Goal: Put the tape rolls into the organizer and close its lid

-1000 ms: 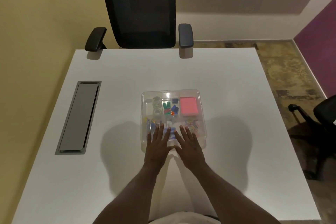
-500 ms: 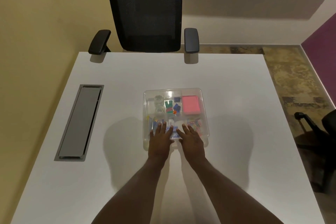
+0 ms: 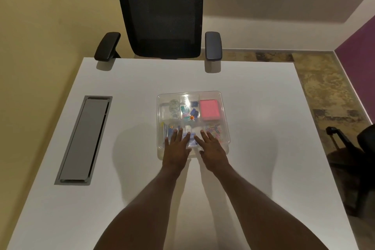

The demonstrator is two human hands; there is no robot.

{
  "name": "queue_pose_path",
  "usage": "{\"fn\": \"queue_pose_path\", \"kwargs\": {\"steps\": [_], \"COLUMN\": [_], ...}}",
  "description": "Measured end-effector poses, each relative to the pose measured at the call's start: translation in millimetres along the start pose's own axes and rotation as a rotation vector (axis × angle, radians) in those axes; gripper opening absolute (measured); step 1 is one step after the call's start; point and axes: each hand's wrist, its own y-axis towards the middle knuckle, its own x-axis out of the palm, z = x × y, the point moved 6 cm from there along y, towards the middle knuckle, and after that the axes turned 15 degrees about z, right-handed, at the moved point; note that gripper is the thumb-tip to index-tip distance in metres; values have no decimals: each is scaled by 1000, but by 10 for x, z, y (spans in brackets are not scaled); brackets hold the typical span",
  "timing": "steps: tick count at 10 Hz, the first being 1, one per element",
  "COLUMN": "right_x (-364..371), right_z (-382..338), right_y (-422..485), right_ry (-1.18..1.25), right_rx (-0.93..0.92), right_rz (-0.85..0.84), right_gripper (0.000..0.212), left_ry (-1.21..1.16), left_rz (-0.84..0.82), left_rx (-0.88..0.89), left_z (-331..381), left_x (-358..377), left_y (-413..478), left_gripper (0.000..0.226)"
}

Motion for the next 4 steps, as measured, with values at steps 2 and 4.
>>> {"fn": "queue_pose_path", "kwargs": {"steps": [2,4], "right_x": [-162,-236], "right_z": [-8,-112], "right_y": [-63,-277], "right_ry": [-13,-18], "right_rx": [-33,-3], "right_rz": [1,123], "right_gripper": [62,58], "left_ry": [-16,33], "left_rz": [22,62], "left_rx": [19,65], "left_z": [-22,-48], "left_x": [-116,-201], "left_y": [-168,-420], "left_gripper": [64,66]}}
